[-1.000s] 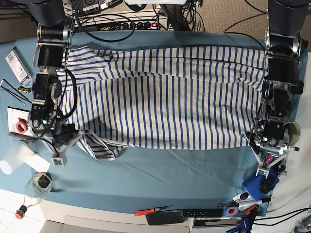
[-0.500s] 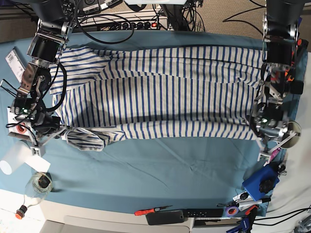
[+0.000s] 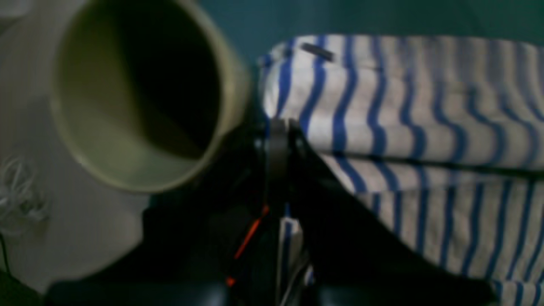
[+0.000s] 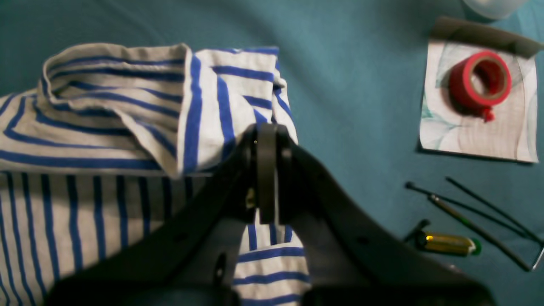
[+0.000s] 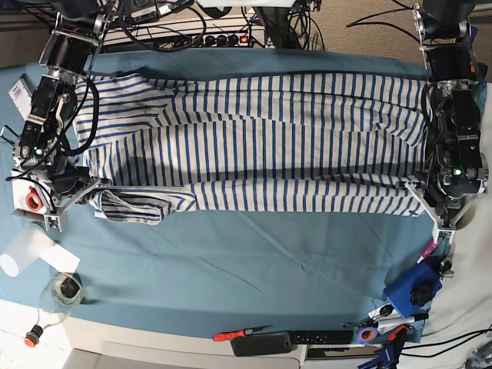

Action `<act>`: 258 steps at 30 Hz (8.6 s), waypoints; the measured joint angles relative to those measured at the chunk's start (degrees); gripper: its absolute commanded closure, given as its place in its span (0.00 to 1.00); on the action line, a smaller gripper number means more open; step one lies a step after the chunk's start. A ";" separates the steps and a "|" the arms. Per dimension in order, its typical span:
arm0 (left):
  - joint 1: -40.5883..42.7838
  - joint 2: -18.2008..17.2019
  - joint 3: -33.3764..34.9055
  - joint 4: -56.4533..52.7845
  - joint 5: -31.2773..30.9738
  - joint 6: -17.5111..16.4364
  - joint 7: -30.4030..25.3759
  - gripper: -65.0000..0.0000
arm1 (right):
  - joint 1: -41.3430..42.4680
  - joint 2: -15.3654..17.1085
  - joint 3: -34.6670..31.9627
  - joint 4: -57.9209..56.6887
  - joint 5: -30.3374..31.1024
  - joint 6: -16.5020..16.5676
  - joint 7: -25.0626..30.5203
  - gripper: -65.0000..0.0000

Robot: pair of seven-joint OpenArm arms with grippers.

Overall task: Fold the T-shirt properly
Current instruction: 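Lift and fold the hem side over toward the collar with both grippers, then release the folded edge and move the right gripper to the bunched sleeve, then grasp the bunched sleeve fabric with the right gripper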

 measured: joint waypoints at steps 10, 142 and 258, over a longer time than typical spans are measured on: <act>0.00 -0.02 0.00 0.00 -4.50 -3.85 -0.13 1.00 | -0.46 -0.02 0.15 0.04 0.02 0.00 0.33 1.00; 20.09 0.00 -13.92 15.06 -12.37 -7.91 -2.40 1.00 | 7.93 0.79 -20.04 -4.63 5.03 14.40 -7.26 0.79; 20.09 0.13 -13.92 15.06 -12.35 -7.91 -2.80 1.00 | 10.49 -3.02 -29.38 -7.78 -6.01 1.36 -2.03 0.76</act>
